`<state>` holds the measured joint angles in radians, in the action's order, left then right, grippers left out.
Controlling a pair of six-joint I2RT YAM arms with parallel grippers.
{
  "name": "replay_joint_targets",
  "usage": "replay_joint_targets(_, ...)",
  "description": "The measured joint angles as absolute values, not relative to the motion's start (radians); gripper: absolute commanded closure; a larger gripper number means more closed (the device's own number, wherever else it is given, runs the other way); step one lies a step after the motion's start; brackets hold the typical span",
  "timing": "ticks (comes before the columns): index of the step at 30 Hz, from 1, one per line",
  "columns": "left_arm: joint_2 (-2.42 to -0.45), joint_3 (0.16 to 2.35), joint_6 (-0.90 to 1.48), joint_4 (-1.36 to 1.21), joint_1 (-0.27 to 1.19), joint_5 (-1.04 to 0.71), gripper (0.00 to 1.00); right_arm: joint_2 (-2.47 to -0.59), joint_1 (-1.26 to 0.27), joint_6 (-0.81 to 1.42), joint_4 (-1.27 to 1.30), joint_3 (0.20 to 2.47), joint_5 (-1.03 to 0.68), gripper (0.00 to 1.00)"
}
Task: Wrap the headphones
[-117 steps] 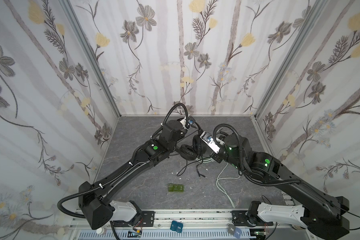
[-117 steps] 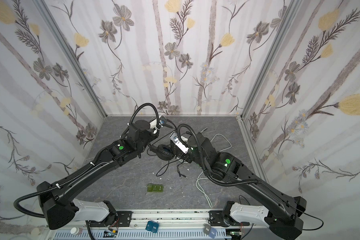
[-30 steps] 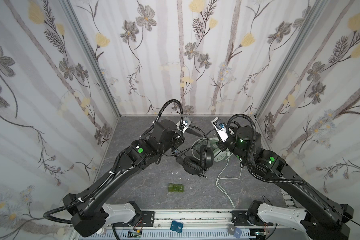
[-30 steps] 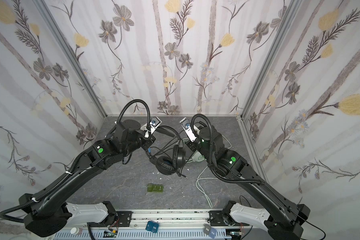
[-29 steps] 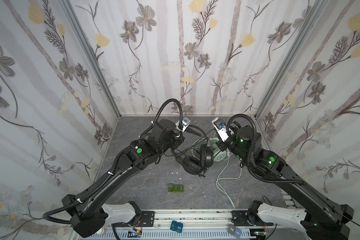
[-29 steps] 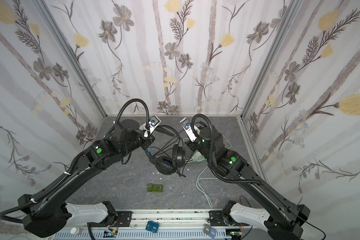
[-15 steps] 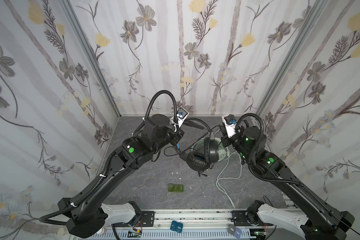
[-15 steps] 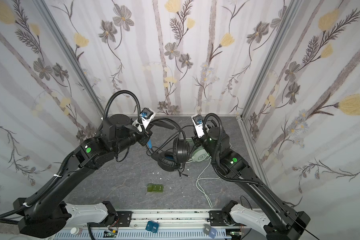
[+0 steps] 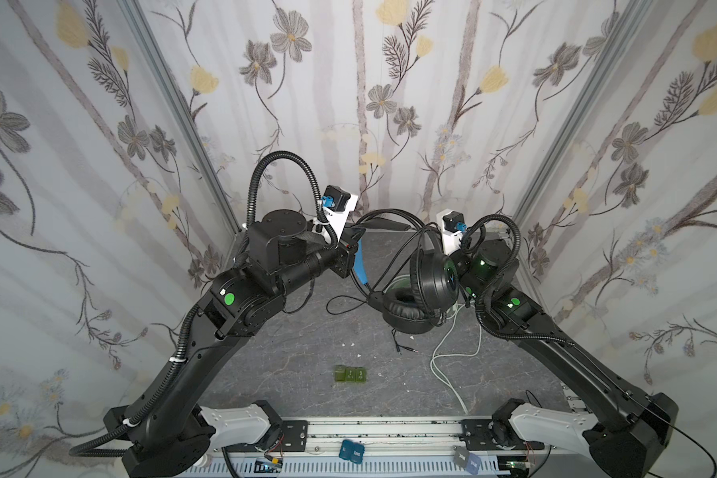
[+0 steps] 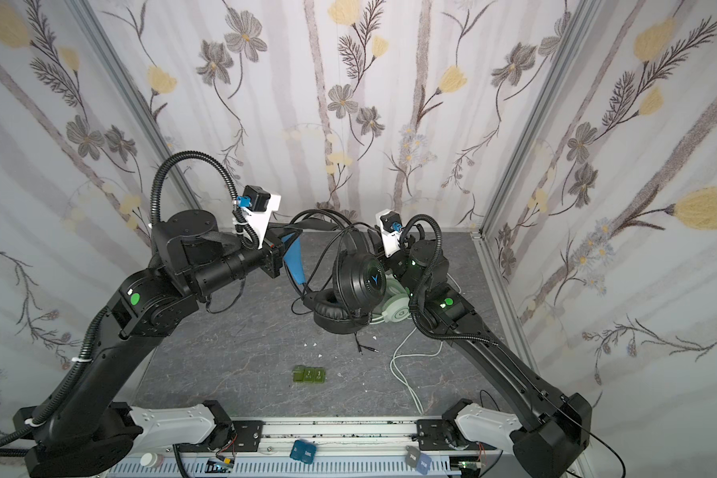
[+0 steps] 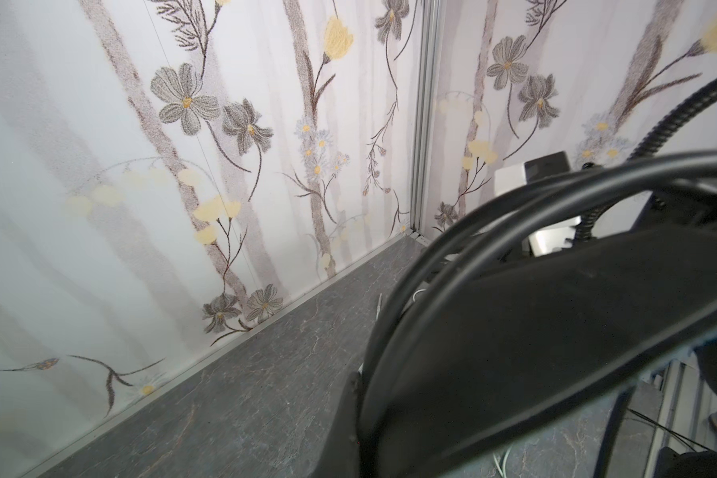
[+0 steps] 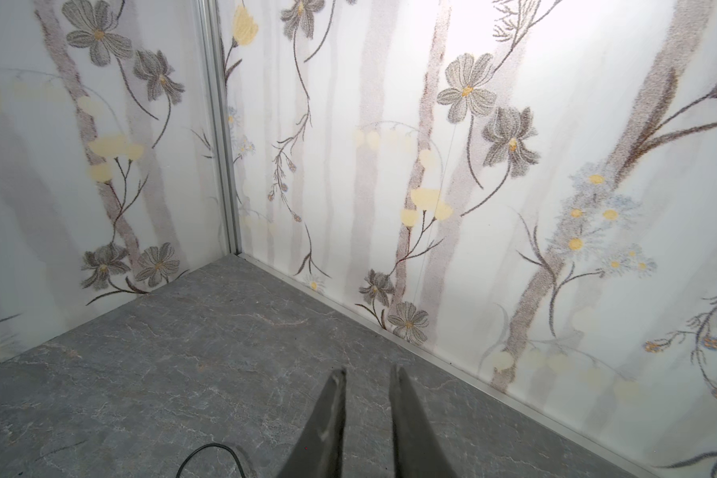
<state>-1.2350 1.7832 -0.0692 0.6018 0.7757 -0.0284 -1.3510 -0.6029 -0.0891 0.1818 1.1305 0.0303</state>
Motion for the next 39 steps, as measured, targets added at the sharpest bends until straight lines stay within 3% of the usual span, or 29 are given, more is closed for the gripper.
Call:
replay_joint_targets(5,-1.239,1.799,-0.01,0.57,0.762,-0.065,1.0,-1.412,-0.601,-0.053,0.241,1.155,-0.007,0.89)
replay_joint_targets(17,-1.259,1.802,0.086,0.455,0.743,-0.028,1.0,-1.452,-0.601,0.045,0.338,1.087,-0.102,0.84)
replay_joint_targets(39,-1.353,1.875,0.307,0.275,0.682,0.055,1.0,-1.577,-0.615,0.14,0.467,1.01,-0.241,0.89)
